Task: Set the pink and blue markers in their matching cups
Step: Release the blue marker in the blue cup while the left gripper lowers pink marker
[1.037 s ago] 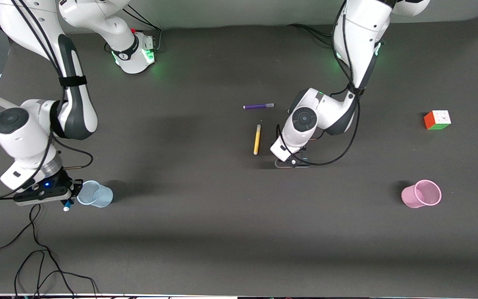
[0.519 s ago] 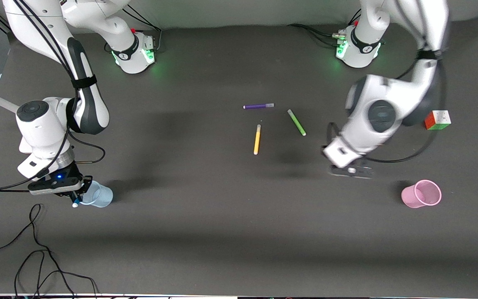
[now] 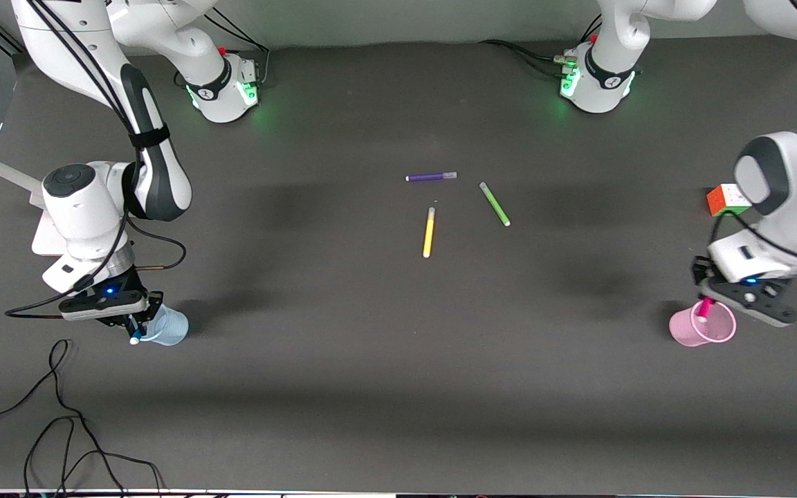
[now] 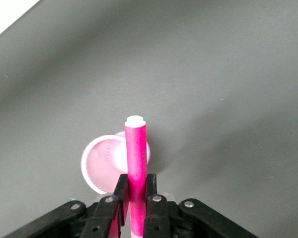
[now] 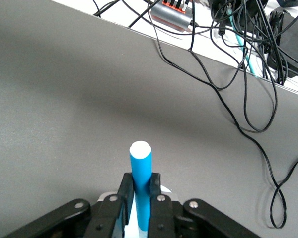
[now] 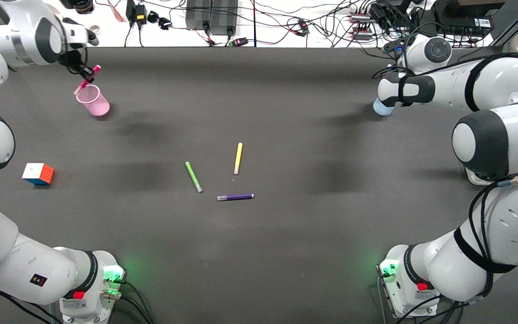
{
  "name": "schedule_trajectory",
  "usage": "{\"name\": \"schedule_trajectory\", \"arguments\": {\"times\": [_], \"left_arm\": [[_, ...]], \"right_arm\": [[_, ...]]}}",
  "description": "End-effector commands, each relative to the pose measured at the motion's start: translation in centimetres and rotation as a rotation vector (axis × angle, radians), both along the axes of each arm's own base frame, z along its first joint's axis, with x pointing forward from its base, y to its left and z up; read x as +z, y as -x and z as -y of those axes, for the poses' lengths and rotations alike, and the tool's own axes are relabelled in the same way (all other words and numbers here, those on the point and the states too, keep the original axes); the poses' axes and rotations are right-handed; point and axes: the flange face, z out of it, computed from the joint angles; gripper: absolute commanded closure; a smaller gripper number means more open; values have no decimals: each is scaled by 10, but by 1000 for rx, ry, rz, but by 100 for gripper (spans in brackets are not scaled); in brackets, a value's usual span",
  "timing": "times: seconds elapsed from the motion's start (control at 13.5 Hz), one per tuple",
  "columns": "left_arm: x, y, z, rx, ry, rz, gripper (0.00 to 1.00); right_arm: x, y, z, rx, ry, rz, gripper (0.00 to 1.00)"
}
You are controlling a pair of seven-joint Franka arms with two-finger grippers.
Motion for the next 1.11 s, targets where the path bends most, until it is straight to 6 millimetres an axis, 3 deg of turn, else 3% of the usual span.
{"name": "schedule_trajectory", "arguments": {"times": [0.0,0.15,0.3,0.37,0.44,0.59,1.04], "left_arm": [[-26,-2,-10,-104,104,37,100],[-50,-1,-39,-158,176,68,100],[-64,-3,-47,-232,202,99,100],[-63,-9,-51,-268,186,111,100],[-60,-14,-59,-308,165,126,100],[-65,-17,-69,-367,145,136,100],[-85,-19,-68,-479,181,227,100]], "right_arm": [[-5,5,0,-2,-4,5,100],[-5,5,0,-2,-4,5,93],[-5,5,0,-3,-5,6,91],[-5,5,0,-3,-5,4,83],[-5,5,0,-2,-4,5,66],[-6,5,1,-3,-3,3,0],[-4,4,1,-4,-5,7,0]]}}
